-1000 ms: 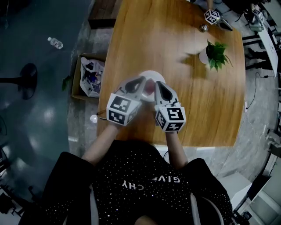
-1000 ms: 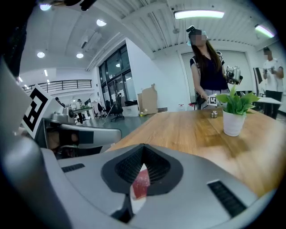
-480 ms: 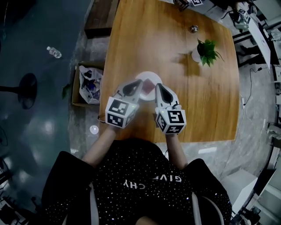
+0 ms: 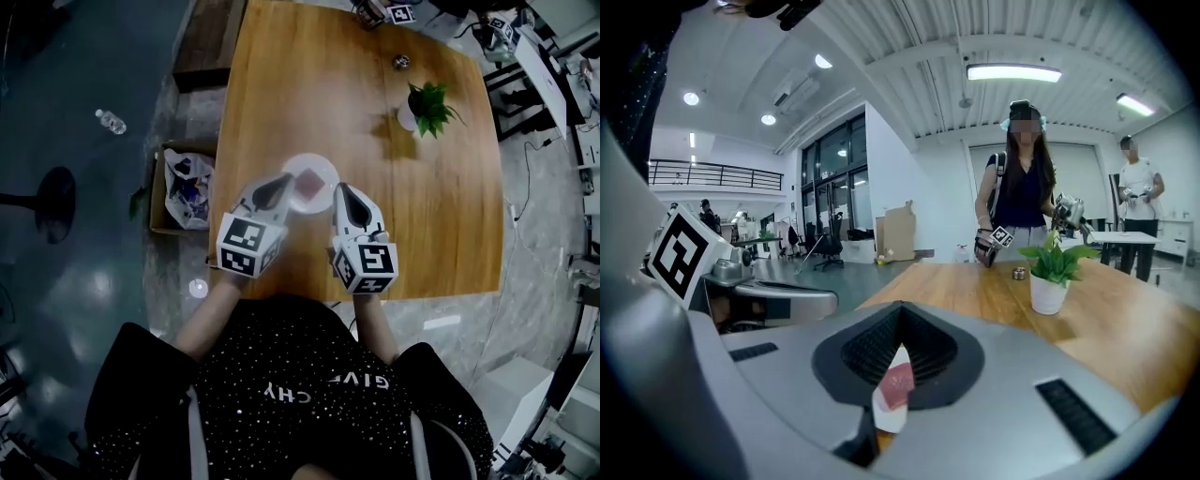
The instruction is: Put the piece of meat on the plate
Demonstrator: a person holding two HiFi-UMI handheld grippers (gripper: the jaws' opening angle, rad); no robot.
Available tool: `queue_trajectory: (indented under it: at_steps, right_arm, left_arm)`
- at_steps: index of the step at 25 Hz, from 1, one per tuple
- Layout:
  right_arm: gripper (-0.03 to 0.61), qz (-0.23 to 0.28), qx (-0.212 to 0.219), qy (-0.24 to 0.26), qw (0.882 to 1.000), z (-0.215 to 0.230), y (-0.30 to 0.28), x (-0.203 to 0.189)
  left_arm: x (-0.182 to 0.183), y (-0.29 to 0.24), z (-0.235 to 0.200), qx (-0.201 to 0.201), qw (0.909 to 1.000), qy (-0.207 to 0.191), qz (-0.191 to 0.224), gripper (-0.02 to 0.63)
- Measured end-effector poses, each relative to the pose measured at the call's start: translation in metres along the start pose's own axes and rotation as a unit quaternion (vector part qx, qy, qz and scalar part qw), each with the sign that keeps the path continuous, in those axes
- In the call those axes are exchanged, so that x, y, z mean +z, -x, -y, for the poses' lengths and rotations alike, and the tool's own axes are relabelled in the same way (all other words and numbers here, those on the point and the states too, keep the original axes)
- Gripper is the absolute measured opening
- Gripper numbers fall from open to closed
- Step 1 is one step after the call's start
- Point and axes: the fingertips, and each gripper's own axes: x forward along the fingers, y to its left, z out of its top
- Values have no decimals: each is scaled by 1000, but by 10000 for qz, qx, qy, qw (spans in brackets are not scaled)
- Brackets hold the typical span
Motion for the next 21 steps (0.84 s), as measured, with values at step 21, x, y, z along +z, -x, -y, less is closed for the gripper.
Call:
queue_trajectory:
  at_steps: [21]
  right_arm:
    - [11, -52, -199, 141, 9997, 8, 15, 3]
  left_arm:
    - [0, 6, 4, 71, 9999, -46, -73, 8]
